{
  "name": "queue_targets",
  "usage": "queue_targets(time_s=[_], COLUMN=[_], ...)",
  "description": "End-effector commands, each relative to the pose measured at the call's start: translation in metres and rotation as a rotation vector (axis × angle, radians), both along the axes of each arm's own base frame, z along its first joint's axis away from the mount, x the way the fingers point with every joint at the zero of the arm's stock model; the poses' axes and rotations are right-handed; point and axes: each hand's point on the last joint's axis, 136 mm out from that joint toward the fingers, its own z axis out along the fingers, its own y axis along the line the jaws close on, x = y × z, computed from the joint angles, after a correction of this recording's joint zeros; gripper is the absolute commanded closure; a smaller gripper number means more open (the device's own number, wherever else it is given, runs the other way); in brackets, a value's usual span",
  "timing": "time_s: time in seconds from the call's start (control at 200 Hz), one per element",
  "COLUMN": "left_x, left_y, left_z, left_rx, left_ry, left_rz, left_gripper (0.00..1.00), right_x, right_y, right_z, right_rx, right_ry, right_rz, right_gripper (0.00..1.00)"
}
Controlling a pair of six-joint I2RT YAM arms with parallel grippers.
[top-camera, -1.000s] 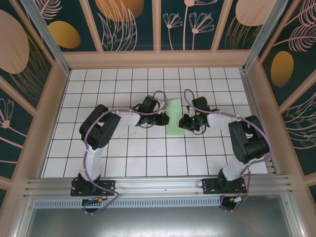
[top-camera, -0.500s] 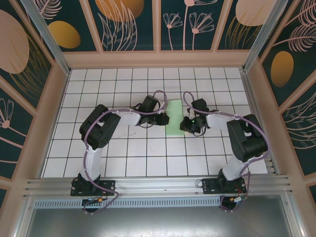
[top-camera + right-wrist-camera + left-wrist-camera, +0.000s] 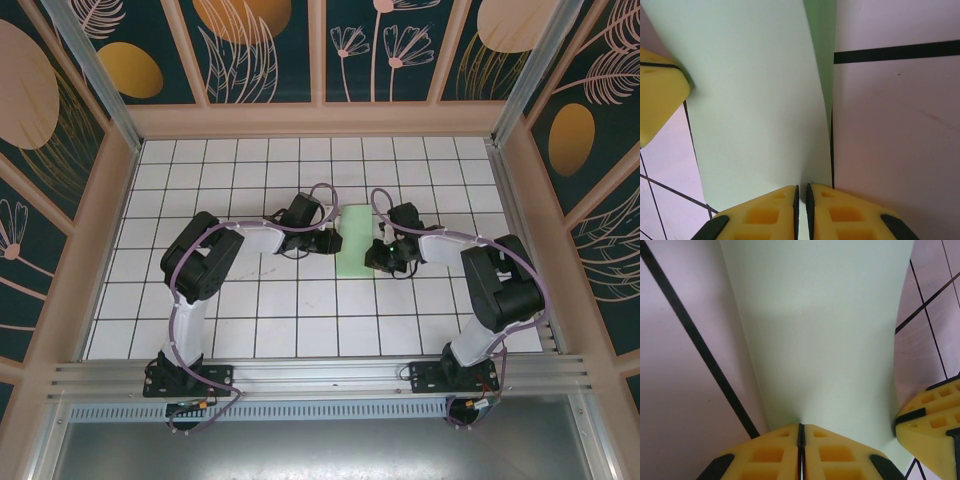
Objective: Fold a paper plane with a square sheet of paper (fold left side to right side)
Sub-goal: Hold the square sheet of paper at the center of the table.
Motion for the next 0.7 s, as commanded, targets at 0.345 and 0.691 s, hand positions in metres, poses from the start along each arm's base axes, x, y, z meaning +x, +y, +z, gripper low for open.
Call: queue_targets(time_s=[0.345, 0.691], left_x=[0.04, 0.056], left_y=[-0.012, -0.032], left_z=[0.055, 0.03], left_rx=[-0.077, -0.088], left_ry=[-0.07, -0.042], left_rz=[-0.002, -0.051], left_gripper=[0.86, 0.86], right_x=[-0.021, -0.02], right_y=[-0.015, -0.017], right_z=[-0.021, -0.021], right_rx=[-0.104, -0.111], right_ry=[0.067, 0.067], right_rz=[0.008, 0.009], right_gripper=[0.83, 0.83])
